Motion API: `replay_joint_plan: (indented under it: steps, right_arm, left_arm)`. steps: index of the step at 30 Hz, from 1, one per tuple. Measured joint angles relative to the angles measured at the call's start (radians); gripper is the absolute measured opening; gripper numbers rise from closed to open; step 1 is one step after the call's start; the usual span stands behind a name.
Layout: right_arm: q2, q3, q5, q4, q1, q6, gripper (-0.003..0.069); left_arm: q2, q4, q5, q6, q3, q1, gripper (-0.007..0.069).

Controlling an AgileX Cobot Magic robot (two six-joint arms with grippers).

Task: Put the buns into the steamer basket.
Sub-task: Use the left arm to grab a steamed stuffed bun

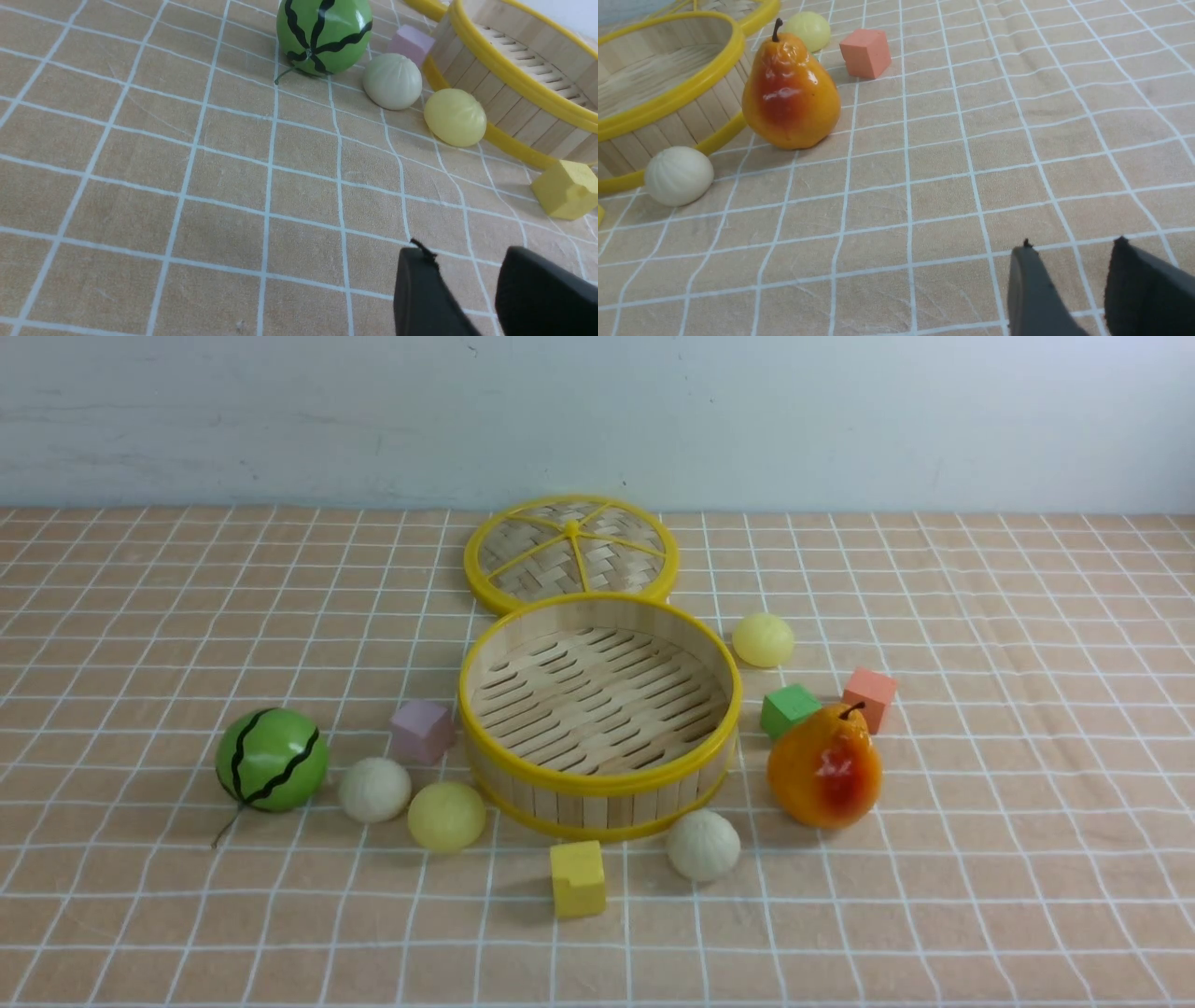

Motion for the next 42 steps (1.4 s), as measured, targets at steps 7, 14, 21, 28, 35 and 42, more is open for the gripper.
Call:
replay_joint_plan:
  steps: [7, 14, 21, 28, 35, 42]
  right_arm:
    - [0.000, 0.000, 0.000, 0.000, 0.000, 0.000, 0.0239]
    - [0.000, 0.000, 0.000, 0.000, 0.000, 0.000, 0.0239]
    - [0.000, 0.000, 0.000, 0.000, 0.000, 0.002, 0.0239]
    - [0.000, 0.000, 0.000, 0.000, 0.000, 0.003, 0.0239]
    - [0.000, 0.000, 0.000, 0.000, 0.000, 0.003, 0.0239]
    - [0.000, 0.000, 0.000, 0.000, 0.000, 0.003, 0.0239]
  left_arm:
    - [0.000, -0.002, -0.007, 0.000, 0.000, 0.000, 0.0237]
    - [-0.001, -0.363, -0.191, -0.136, 0.000, 0.000, 0.0237]
    - [-0.001, -0.533, -0.355, -0.104, -0.011, 0.000, 0.0223]
    - [0.178, -0.357, 0.043, 0.151, -0.383, 0.000, -0.0005]
    - [0.681, -0.122, 0.518, 0.197, -0.745, 0.000, -0.0013]
    - [1.112, -0.174, 0.552, 0.283, -0.895, -0.019, -0.0013]
